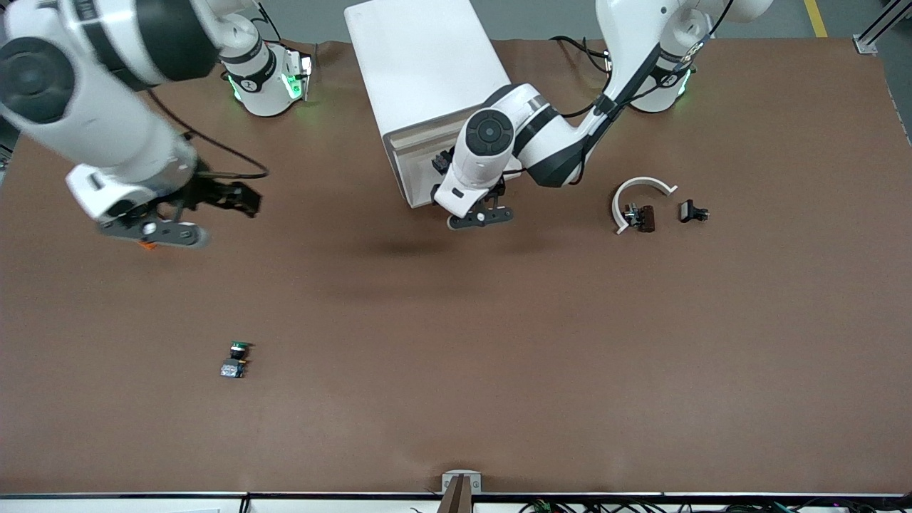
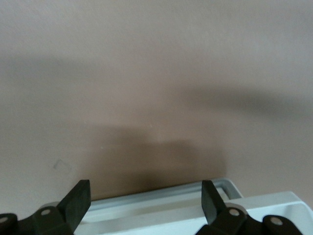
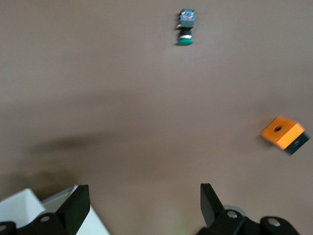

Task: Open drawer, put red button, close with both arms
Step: 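Push the drawer shut with the left gripper while the right gripper withdraws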

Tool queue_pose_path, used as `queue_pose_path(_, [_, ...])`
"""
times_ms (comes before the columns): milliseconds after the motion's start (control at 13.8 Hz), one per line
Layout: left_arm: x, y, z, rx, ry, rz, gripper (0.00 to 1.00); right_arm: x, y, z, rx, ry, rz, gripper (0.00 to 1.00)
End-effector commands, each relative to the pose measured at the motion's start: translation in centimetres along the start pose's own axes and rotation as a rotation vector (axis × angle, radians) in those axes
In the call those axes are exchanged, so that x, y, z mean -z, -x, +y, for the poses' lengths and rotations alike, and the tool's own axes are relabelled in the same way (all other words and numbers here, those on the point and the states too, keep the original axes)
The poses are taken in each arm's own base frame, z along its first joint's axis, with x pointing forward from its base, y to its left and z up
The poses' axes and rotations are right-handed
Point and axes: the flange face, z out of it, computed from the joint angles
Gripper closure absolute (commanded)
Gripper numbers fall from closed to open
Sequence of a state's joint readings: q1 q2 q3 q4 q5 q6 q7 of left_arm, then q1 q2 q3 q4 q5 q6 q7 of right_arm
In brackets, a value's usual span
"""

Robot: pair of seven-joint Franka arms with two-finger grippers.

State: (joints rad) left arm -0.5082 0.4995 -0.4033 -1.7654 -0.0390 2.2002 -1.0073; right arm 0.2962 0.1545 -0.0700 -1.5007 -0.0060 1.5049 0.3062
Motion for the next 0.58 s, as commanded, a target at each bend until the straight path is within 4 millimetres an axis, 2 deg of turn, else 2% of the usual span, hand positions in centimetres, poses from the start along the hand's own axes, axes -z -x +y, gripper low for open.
queue_pose_path(0, [-0.1, 2.7, 0.3, -0.028, -0.016, 0.005, 0.00, 0.4, -0.8, 8.2, 0.082, -0.025, -0.023, 0.00])
queue_pose_path(72, [-0.7, 3.7, 0.4, -0.043, -0.025, -0.007, 0.00, 0.4, -1.2, 10.7, 0.090, -0.033, -0.022, 0.00])
queue_pose_path(145, [-1.0, 4.7, 0.5, -0.060, -0.032, -0.015, 0.00, 0.3, -1.4, 12.4, 0.098, -0.038, -0.024, 0.00])
queue_pose_path(362, [-1.2, 7.5, 1.0, -0.100, -0.040, -0.026, 0.00, -0.2, -1.3, 14.6, 0.101, -0.042, -0.052, 0.00])
queue_pose_path(507, [-1.6, 8.1, 1.1, -0.103, -0.050, -0.043, 0.00, -0.3, -1.5, 15.0, 0.097, -0.029, -0.051, 0.00])
